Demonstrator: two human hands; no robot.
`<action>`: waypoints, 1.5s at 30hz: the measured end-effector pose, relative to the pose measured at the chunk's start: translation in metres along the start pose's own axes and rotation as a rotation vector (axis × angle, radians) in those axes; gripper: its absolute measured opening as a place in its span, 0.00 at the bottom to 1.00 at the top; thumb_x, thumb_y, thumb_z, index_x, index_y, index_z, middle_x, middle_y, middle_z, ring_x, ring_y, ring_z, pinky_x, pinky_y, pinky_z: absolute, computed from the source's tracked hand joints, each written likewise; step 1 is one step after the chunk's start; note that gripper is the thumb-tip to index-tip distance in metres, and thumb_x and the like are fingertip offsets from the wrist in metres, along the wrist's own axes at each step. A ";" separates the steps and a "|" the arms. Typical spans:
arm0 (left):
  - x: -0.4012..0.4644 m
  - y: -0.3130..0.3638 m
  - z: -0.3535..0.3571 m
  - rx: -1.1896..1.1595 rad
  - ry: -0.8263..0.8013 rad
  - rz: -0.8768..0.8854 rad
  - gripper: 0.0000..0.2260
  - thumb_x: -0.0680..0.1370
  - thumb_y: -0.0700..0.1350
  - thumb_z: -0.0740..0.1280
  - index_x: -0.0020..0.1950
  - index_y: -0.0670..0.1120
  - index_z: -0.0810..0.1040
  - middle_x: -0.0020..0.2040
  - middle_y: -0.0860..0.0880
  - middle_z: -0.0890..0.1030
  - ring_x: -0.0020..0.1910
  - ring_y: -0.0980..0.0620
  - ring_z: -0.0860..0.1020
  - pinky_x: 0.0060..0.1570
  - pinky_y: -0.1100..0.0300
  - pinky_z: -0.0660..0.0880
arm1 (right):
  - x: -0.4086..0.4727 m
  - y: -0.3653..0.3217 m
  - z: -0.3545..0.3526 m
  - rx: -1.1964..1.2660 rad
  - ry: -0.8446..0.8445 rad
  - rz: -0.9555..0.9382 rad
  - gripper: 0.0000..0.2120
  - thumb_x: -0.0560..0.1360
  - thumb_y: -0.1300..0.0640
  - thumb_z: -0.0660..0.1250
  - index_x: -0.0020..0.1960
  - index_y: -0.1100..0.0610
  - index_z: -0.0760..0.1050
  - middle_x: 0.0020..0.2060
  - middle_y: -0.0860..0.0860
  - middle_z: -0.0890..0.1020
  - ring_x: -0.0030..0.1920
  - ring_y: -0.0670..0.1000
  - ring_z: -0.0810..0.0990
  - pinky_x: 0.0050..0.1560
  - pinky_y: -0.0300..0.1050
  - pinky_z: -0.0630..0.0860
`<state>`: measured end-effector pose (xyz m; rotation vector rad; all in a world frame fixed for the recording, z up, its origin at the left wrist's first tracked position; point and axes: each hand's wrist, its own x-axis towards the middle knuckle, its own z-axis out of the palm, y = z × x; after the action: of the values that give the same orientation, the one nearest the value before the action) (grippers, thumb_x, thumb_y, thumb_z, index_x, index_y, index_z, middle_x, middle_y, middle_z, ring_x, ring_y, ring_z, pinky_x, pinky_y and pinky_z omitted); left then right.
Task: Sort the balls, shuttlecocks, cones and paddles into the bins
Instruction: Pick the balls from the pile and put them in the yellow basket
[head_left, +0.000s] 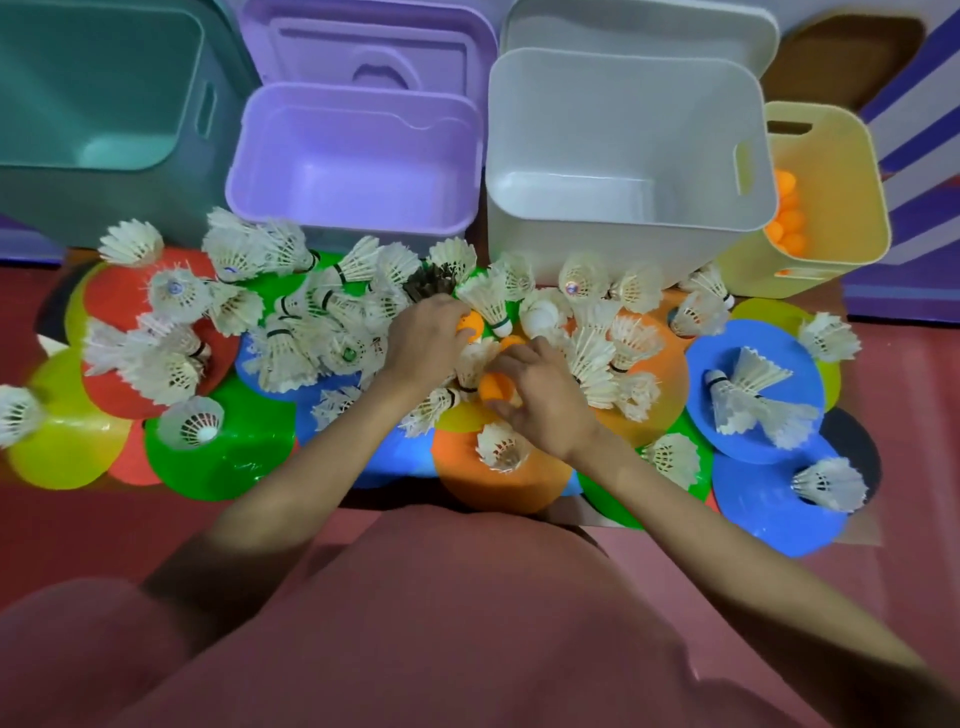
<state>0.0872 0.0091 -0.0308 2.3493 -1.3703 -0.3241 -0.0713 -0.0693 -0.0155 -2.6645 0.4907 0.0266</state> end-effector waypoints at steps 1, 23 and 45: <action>0.001 0.000 0.002 0.038 -0.008 -0.003 0.12 0.75 0.47 0.70 0.53 0.40 0.80 0.48 0.42 0.81 0.47 0.41 0.79 0.42 0.48 0.77 | -0.005 0.005 -0.005 0.034 0.051 0.030 0.17 0.71 0.53 0.72 0.58 0.57 0.77 0.51 0.53 0.78 0.51 0.57 0.70 0.53 0.50 0.68; 0.042 0.137 -0.006 -0.176 0.014 0.054 0.14 0.70 0.47 0.74 0.55 0.49 0.80 0.42 0.52 0.80 0.42 0.51 0.79 0.46 0.54 0.75 | -0.068 0.169 -0.085 0.418 0.659 0.426 0.14 0.73 0.56 0.70 0.57 0.58 0.76 0.51 0.55 0.77 0.50 0.52 0.77 0.51 0.51 0.77; 0.168 0.281 0.065 -0.152 -0.043 0.327 0.12 0.75 0.45 0.67 0.58 0.45 0.79 0.53 0.47 0.81 0.50 0.49 0.79 0.48 0.54 0.76 | -0.068 0.284 -0.141 0.211 0.571 0.499 0.16 0.75 0.59 0.66 0.62 0.63 0.74 0.56 0.60 0.77 0.55 0.57 0.76 0.50 0.42 0.69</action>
<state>-0.0737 -0.2745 0.0378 1.9673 -1.6564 -0.3686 -0.2410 -0.3455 0.0030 -2.2510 1.2491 -0.6125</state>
